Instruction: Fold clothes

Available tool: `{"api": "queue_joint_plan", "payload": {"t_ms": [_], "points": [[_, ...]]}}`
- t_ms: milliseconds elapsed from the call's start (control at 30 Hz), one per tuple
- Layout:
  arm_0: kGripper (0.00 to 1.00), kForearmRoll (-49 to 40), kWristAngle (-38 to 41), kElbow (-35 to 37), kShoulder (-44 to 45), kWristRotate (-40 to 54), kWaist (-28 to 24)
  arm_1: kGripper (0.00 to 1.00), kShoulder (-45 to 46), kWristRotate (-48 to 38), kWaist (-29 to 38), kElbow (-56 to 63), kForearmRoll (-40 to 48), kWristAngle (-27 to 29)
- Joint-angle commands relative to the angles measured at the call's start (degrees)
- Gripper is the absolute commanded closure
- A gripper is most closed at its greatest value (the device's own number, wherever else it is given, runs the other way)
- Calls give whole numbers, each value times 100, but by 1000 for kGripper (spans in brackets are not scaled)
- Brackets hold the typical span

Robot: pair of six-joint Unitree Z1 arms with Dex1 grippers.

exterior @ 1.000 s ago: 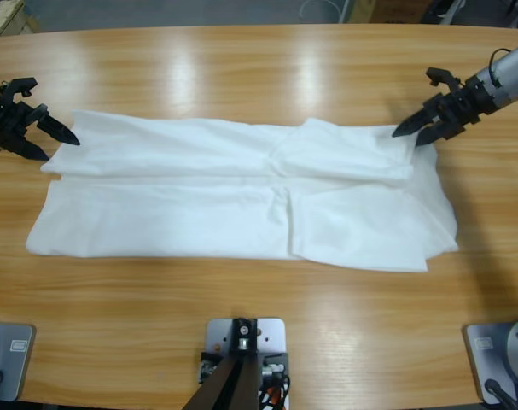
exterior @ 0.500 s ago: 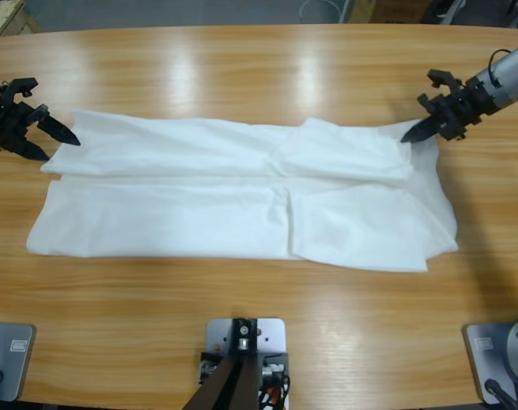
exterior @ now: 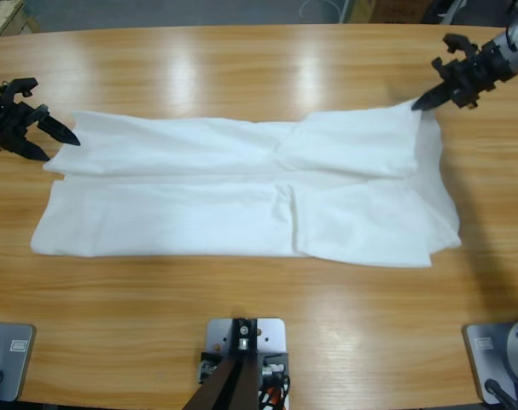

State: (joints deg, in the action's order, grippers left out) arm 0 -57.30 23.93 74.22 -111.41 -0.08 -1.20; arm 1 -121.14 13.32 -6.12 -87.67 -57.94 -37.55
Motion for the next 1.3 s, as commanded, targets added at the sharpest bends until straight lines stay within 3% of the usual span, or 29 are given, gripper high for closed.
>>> {"api": "queue_joint_plan", "payload": {"t_ms": [33,800,1267,1300], "points": [[96,-95,-99,-153,-92,-45,67,1000,-427,119,-135,-328,-262,81],[96,-123,-143,-162,-92,-50,67,1000,-806,101,-383,-1030,-329,241],[96,-141,-143,-162,-100,-45,76,1000,-1372,99,-513,-2130,-923,308],[96,-141,-143,-162,-100,-45,76,882,-1406,90,-513,-2216,-1002,315]]}}
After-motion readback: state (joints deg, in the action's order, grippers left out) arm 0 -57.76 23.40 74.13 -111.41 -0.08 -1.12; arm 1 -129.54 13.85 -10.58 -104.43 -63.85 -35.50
